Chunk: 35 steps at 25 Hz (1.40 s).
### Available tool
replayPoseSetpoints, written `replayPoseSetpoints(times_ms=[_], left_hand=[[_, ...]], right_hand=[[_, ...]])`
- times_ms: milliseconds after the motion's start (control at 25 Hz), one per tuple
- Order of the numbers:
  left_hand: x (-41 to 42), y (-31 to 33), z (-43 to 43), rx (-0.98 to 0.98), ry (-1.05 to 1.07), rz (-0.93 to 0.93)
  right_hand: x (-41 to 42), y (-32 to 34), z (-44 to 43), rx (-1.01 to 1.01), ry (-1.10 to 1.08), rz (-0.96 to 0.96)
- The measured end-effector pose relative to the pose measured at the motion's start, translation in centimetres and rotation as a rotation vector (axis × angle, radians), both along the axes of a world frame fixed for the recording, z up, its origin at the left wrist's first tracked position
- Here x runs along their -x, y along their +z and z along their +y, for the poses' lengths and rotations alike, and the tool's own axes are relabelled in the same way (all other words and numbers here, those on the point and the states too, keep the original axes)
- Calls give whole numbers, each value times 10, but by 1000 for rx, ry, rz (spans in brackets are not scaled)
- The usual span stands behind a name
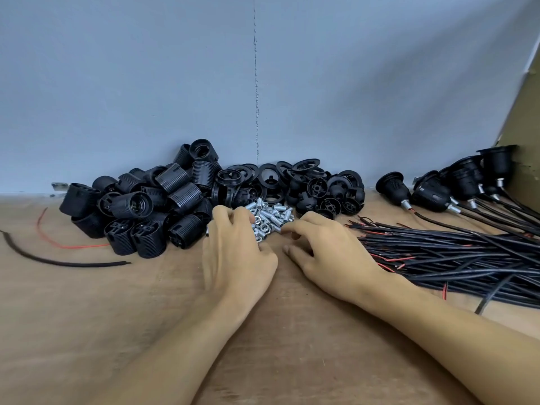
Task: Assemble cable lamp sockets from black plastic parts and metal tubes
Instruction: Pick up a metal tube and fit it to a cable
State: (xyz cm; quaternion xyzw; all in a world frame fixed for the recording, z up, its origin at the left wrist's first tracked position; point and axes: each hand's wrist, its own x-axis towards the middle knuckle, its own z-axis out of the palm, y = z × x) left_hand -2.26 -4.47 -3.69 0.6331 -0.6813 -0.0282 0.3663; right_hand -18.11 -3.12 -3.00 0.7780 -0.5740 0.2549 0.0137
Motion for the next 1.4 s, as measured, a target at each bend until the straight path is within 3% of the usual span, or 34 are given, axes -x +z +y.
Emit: replayPoseSetpoints(times_ms=[160,320,520,720,1000,1400], left_hand=[[-1,-1,-3,-34,2,8],[-4,-1,-8,-67,-67,193],[-7,0,-13,-34,-121,293],[-10,4,-12,10,-26,434],[-21,0,-13,-51,5,285],[-31,3,-11,-98,-13,22]], right_hand=[[2,-2,-6,-58,-11,-6],[1,-1,-4,-25,40,24],[1,2,-1,-51,105,70],[1,3,3,-43,141,88],[-10,0,6,-71,220,47],[-18,4,3,-92,252,248]])
